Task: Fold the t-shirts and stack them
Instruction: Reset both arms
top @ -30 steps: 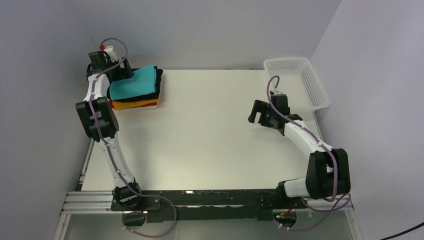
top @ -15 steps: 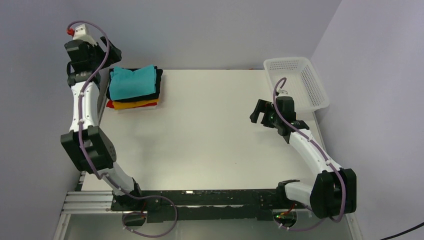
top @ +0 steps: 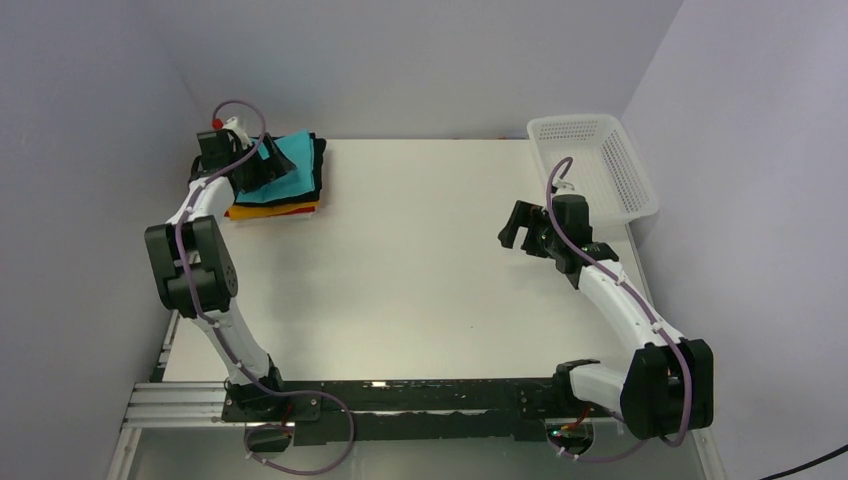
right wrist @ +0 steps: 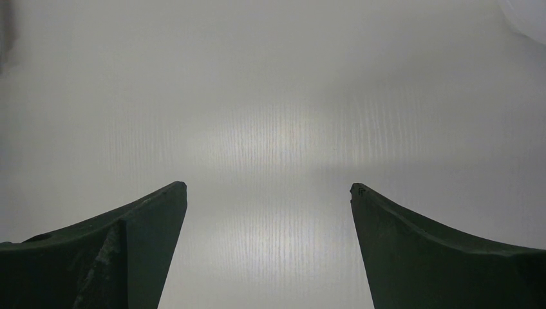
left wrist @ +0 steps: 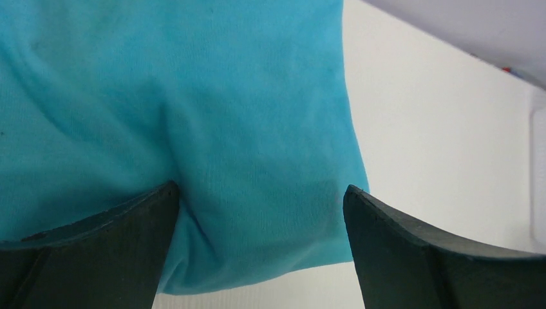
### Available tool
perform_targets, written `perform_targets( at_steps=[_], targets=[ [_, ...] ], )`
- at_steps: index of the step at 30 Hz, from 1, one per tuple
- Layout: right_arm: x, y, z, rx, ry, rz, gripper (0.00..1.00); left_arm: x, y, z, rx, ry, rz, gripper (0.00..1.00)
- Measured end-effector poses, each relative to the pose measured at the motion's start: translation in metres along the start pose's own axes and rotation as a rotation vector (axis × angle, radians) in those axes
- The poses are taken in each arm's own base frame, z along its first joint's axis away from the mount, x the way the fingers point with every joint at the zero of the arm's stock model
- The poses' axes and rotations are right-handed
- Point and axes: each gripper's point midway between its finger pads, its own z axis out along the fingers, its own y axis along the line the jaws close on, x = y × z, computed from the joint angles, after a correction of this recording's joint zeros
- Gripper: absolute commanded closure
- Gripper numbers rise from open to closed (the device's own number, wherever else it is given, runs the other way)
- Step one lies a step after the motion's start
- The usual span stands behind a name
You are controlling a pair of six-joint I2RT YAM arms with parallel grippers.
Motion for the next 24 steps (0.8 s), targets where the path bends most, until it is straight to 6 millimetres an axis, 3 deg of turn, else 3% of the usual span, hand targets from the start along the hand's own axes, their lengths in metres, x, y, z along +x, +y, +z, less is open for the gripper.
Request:
perform_targets(
  at_steps=[6, 10, 13, 17, 19, 21, 24],
  targets=[
    [0.002, 0.000, 0.000, -0.001, 0.003, 0.001, 0.00, 0.004, 0.006, 0.000, -0.065, 0.025, 0.041, 0.00],
    [0.000, 0.001, -0.003, -0.006, -0.009, 0.003, 0.00, -0.010, -0.005, -0.021, -0.079, 0.000, 0.047, 0.01],
    [-0.005, 0.002, -0.012, -0.009, -0.044, 0.005, 0.00, -0.036, -0.028, -0.062, -0.082, -0.098, 0.067, 0.01],
    [-0.012, 0.000, -0.030, 0.006, -0.122, 0.021, 0.00, -0.056, -0.075, -0.161, -0.071, -0.316, 0.093, 0.00],
    [-0.017, -0.003, -0.038, 0.023, -0.164, 0.033, 0.00, -0.043, -0.095, -0.206, -0.042, -0.415, 0.086, 0.01],
    [-0.022, -0.008, -0.045, 0.047, -0.206, 0.045, 0.00, -0.014, -0.108, -0.237, 0.000, -0.477, 0.075, 0.01],
    [-0.027, -0.017, -0.056, 0.096, -0.270, 0.071, 0.00, 0.033, -0.107, -0.247, 0.041, -0.486, 0.042, 0.01]
  ],
)
